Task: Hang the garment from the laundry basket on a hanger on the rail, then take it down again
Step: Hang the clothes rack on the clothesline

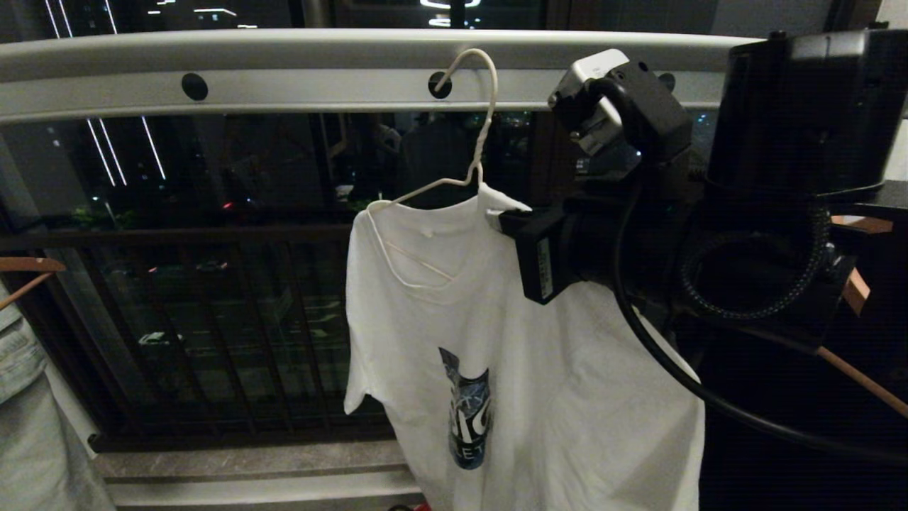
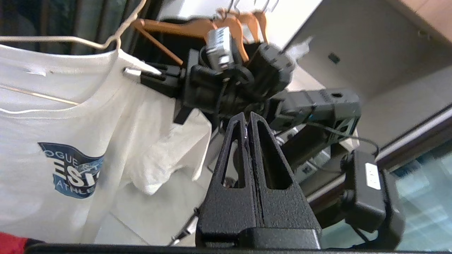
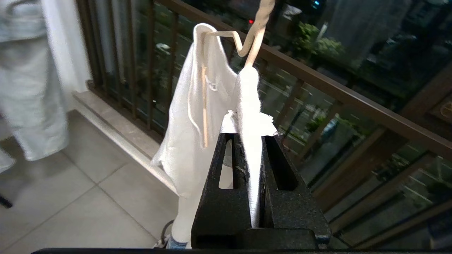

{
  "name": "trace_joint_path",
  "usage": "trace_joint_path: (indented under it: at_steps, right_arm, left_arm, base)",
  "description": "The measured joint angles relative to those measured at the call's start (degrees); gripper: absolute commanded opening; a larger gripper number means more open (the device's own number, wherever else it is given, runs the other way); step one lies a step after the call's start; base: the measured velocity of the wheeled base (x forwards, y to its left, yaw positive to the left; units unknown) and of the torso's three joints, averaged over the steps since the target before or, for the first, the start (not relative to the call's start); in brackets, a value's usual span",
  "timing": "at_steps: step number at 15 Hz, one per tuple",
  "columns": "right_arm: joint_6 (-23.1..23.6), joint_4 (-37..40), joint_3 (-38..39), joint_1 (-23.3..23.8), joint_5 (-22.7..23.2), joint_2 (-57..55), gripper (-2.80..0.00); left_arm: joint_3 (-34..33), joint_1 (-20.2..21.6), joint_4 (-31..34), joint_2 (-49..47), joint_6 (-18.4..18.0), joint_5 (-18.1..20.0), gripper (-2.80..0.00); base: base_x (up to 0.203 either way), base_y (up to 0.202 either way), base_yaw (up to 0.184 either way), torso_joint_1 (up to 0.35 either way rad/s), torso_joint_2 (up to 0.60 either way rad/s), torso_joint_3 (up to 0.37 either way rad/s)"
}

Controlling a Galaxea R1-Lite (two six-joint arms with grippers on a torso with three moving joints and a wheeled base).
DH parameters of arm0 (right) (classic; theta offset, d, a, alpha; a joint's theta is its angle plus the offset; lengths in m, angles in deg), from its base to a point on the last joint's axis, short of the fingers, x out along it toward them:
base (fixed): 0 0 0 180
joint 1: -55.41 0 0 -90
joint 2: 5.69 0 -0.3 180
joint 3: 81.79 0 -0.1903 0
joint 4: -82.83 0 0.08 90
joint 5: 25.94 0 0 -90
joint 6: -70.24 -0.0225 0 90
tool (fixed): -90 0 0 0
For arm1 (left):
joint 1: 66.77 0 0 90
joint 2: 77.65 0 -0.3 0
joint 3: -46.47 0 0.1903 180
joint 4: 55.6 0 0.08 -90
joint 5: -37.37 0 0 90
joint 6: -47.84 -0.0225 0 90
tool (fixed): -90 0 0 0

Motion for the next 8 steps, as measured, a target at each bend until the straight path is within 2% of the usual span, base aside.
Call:
trace_joint_path:
  at_steps: [3, 8]
  right_arm:
    - [0.0, -0.3, -0.8, 0.0, -2.4, -1.8, -2.80]
    - [0.2, -0.2, -1.0, 0.0, -3.5, -3.7, -2.80]
  left_arm:
    - [0.3, 0.0, 0.0, 1.2, 0.0, -0.2, -2.80]
    - [0.2, 0.0, 0.0, 2.1, 0.0, -0.2, -2.80]
  base:
    - [0.000, 0.000, 0.000, 0.000, 0.00, 0.000]
    - [0.000, 0.000, 0.000, 0.000, 0.00, 0.000]
